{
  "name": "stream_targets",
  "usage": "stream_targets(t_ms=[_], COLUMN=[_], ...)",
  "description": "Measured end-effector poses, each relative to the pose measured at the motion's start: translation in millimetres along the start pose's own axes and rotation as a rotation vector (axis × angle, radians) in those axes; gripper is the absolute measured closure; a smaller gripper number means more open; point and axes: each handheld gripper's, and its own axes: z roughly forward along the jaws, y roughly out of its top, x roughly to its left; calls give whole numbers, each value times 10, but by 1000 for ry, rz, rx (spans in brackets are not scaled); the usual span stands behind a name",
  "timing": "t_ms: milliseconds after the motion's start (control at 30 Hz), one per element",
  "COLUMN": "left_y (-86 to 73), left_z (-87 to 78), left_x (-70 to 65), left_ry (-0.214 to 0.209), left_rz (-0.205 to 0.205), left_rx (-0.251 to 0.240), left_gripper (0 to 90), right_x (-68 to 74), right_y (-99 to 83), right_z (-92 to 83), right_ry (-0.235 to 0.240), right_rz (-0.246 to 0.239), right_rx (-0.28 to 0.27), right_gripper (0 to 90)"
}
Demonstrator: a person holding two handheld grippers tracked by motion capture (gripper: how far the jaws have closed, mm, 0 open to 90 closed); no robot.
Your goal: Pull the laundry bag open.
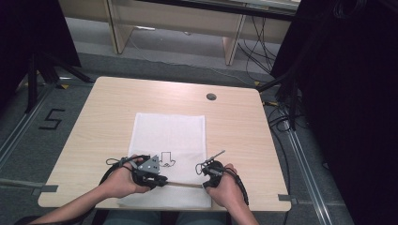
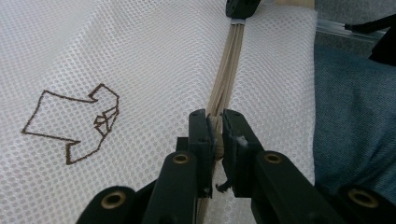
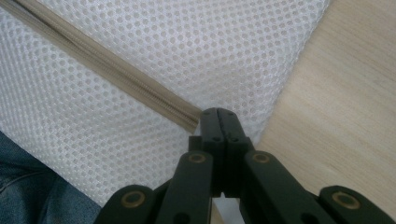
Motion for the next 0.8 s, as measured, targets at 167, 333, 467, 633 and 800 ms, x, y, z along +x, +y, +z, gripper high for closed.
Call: stream_targets(t_ms=[167, 333, 467, 633, 800], left_y=[-6, -5, -4, -12, -9], left_z=[-5, -8, -11, -12, -28], left_x=[12, 11, 11, 23, 7], left_ry=[0, -1, -2, -9, 1], left_rz=[-9, -9, -7, -9, 9], left_rx=[-3, -2, -3, -6, 9], left_gripper=[818, 818, 818, 818, 818], right_x=[0, -1, 2, -3, 13], right_y=[1, 1, -4, -3, 5], right_z=[-1, -3, 4, 7, -6], right_ry=[1, -1, -4, -1, -1], right_rz=[-14, -13, -10, -13, 13], right_rx=[4, 2, -7, -6, 18], right_gripper=[900, 900, 900, 900, 900])
